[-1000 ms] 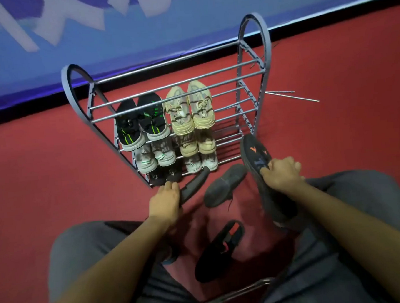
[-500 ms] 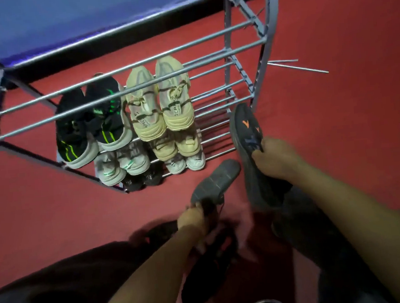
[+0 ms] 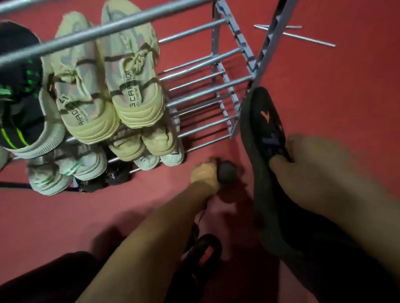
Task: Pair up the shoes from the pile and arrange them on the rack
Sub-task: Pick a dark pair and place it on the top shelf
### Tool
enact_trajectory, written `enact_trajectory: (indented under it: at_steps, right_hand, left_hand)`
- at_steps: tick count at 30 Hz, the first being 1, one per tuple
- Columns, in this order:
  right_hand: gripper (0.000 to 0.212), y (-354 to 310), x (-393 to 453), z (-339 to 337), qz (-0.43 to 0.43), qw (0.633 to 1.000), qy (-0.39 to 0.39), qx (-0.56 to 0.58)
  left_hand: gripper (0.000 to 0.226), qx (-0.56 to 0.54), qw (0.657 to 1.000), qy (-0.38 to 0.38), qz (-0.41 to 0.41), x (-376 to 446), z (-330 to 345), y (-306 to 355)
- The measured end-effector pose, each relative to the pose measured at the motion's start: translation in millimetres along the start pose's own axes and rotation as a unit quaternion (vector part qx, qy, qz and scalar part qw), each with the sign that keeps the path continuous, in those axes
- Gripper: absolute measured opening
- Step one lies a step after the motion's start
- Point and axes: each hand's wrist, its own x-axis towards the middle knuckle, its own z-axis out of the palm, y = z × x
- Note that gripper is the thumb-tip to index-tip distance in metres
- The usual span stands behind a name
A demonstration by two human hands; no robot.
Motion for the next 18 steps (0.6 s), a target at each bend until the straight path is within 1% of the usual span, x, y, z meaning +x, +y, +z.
enact_trajectory:
  at_steps: [1,3,5,7,8,10,12,14,15,16,18]
  right_hand:
    - [0.027,-3.4,-2.7,2.5,-0.002,1.000,-0.001,-0.002]
    - [0.022,-12.4,-9.1,8.4,-0.026,1.000,0.013,-0.006]
    - [0.016,-23.4,-19.6,12.9,-0.039,0.999,0.016,0.000]
    - [0.021,-36.1,-39.1,11.7,-0.060,0.998,0.010,0.017]
    - [0.022,-43.1,-52.8,8.6,-0.079,0.996,0.012,0.026]
    - [0.016,-61.4,-86.2,-6.2,-0.132,0.990,0.035,0.039]
    - [0.008,-82.0,-125.3,-31.4,-0.182,0.980,0.074,0.035]
    - [0.020,-108.8,-159.2,-64.3,-0.217,0.970,0.106,0.025]
    - [0.022,-124.7,-171.2,-81.2,-0.233,0.965,0.121,0.020]
    - [0.020,-141.6,-178.3,-97.7,-0.252,0.958,0.137,0.014]
    - [0.013,-181.2,-182.4,-126.8,-0.289,0.939,0.187,0.001]
  left_hand:
    - [0.070,-0.012,1.000,-0.003,0.028,-15.2,-4.9,3.1]
    - [0.059,-0.008,0.996,0.013,0.084,-57.5,-21.2,3.9]
    - [0.058,0.029,0.989,0.046,0.138,-110.1,-42.2,-5.3]
    - [0.060,0.063,0.974,0.083,0.203,-168.0,-69.0,-21.1]
    - [0.060,0.059,0.965,0.098,0.235,-199.5,-87.2,-29.2]
    - [0.052,0.043,0.946,0.141,0.287,-265.1,-131.0,-42.5]
    - [0.043,0.036,0.915,0.230,0.331,-332.6,-183.9,-50.8]
    - [0.028,0.011,0.877,0.323,0.357,-393.9,-235.0,-60.4]
    - [0.022,0.005,0.858,0.364,0.362,-418.1,-259.3,-66.6]
    - [0.024,0.013,0.839,0.409,0.360,-436.3,-282.7,-72.8]
    - [0.025,0.069,0.792,0.501,0.342,-455.1,-322.3,-84.7]
